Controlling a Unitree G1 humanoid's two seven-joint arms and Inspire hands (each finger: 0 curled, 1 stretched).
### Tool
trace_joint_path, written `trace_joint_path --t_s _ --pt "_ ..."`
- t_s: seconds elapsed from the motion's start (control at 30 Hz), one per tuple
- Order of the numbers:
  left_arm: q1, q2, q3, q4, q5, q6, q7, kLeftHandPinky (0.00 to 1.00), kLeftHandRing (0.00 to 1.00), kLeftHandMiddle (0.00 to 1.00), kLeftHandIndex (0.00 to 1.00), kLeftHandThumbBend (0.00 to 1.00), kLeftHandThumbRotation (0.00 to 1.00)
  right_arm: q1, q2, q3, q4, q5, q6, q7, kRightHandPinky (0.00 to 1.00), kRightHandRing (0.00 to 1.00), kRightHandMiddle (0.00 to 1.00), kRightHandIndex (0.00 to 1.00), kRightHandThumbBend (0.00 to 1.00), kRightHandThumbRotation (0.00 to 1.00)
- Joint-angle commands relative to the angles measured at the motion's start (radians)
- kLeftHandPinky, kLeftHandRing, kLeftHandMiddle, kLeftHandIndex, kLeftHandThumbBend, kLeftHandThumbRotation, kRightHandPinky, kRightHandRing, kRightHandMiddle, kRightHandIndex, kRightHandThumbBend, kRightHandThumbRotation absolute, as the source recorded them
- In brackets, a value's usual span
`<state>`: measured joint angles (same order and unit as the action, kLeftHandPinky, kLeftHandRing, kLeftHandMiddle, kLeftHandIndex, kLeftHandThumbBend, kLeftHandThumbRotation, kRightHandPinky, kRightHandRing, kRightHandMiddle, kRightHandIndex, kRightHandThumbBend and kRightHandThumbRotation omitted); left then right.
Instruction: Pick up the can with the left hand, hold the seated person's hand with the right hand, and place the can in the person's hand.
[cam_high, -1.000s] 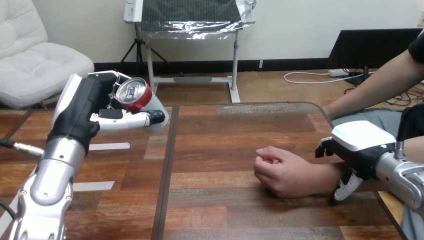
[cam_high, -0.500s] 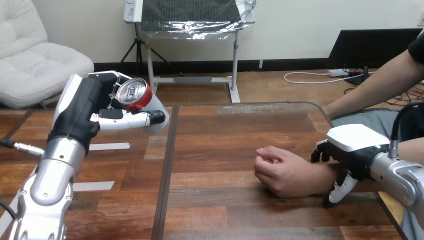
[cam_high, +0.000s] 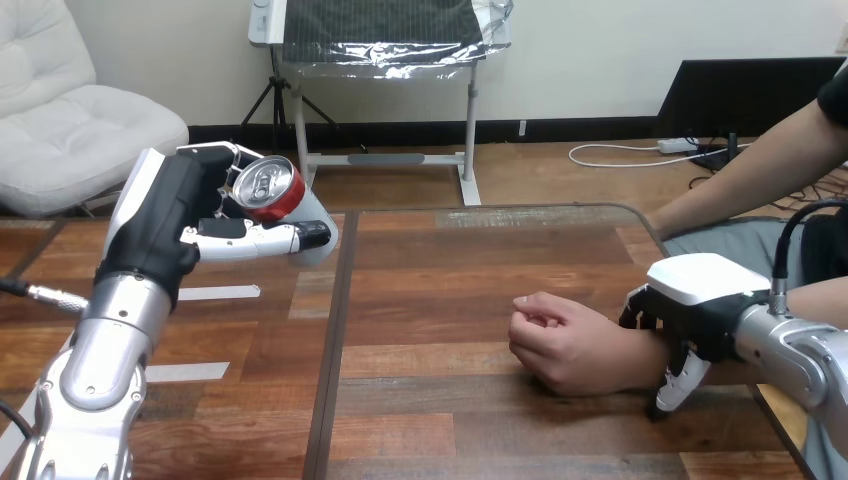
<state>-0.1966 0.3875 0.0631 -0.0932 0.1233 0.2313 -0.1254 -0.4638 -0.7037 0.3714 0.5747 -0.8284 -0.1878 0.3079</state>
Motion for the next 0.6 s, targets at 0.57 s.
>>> trace_joint_path --t_s 0.57 --pt "-0.038 0.003 0.044 -0.025 -0.031 -0.042 -0.006 0.25 0.31 0.37 0.41 0.64 0.0 -0.039 0.053 0.08 0.037 -0.018 0.087 0.108 0.52 0.65 0.7 0.7 0.83 0.19"
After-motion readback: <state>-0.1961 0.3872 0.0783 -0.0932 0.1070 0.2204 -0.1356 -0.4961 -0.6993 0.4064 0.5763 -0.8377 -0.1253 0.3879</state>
